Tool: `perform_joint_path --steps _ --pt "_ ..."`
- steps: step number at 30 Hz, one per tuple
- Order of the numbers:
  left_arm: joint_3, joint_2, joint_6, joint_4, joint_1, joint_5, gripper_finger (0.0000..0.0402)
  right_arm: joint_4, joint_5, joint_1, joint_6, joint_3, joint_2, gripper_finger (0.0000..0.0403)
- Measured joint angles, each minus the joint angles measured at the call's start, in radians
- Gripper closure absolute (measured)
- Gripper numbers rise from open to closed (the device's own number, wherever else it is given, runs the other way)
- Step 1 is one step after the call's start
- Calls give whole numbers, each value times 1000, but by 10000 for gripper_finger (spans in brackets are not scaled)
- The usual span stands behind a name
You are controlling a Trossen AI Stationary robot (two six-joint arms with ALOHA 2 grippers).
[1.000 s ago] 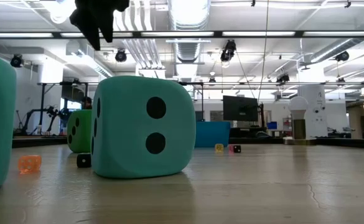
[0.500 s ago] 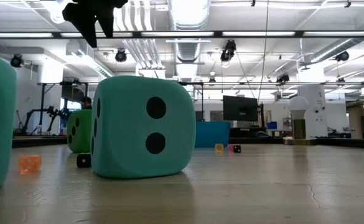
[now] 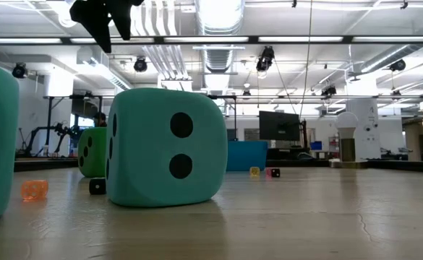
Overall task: Pick & Place Dice
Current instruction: Put the large green dice into the blue bin
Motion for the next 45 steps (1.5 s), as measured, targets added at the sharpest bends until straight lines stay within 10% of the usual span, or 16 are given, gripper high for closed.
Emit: perform_joint_path --steps 21,30,45 --pt "0 0 68 53 -22 69 38 -1 187 0 -7 0 5 394" --pt "-40 6 109 113 -53 70 43 25 -104 1 16 0 20 394" --pt "-236 7 24 175 -54 69 43 49 -113 0 20 0 32 394"
